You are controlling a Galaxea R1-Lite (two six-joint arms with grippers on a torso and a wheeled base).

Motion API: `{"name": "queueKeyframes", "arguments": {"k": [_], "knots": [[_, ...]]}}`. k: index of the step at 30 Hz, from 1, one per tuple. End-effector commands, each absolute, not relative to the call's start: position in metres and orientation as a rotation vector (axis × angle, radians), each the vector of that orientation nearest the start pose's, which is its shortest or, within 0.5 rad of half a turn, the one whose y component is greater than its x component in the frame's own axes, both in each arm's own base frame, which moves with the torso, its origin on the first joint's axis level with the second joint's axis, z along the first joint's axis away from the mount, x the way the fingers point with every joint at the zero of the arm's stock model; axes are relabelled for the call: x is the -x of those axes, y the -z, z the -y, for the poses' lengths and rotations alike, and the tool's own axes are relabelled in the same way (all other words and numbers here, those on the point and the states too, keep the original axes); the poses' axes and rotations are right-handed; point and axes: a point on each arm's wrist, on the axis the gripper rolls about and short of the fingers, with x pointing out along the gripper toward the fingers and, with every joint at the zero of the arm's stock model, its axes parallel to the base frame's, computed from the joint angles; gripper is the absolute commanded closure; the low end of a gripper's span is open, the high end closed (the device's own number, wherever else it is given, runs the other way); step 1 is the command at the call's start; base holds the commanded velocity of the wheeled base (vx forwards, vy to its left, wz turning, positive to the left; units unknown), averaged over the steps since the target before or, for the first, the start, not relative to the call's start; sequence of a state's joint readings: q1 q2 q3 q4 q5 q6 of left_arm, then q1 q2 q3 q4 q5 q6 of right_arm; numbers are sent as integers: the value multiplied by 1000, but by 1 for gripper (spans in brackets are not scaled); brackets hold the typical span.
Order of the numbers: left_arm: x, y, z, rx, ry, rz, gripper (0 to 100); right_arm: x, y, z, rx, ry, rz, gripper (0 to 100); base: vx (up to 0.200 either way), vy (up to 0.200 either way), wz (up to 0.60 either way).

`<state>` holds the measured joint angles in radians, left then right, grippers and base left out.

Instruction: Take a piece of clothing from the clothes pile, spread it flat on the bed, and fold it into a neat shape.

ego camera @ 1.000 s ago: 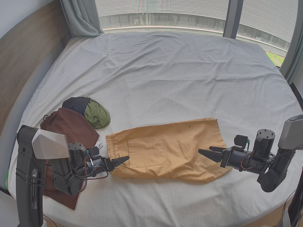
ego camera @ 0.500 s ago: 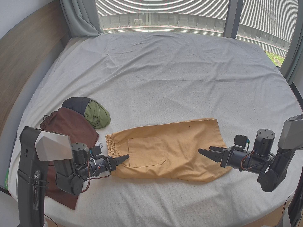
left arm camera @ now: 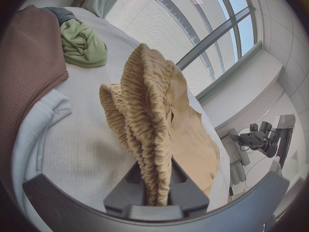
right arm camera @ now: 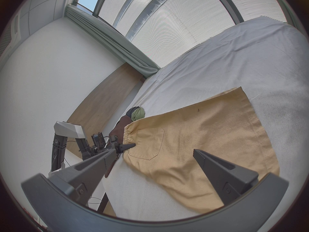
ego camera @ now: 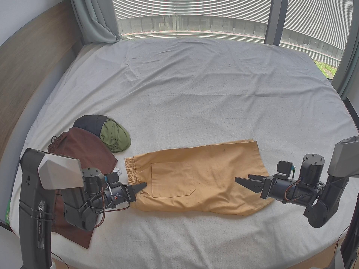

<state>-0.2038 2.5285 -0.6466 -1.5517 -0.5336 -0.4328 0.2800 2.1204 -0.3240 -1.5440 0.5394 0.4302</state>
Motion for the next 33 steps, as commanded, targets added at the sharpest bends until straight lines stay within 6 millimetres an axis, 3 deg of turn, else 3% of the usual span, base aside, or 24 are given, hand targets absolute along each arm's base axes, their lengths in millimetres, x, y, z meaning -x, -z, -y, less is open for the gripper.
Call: {"name": "queueKeyframes", "arguments": {"k": [1,19,24,33], "knots": [[-347,44,83,456,652,-473,100,-274,-41,-91,-437,-746,-439,0,0,0,0],[-350,34,66,429,637,-428,100,-273,-37,-92,-416,-749,-447,0,0,0,0],[-337,16,59,439,689,-435,100,-272,-35,-93,-414,-751,-455,0,0,0,0],[-338,12,47,449,711,-425,100,-272,-35,-93,-414,-750,-455,0,0,0,0]]}}
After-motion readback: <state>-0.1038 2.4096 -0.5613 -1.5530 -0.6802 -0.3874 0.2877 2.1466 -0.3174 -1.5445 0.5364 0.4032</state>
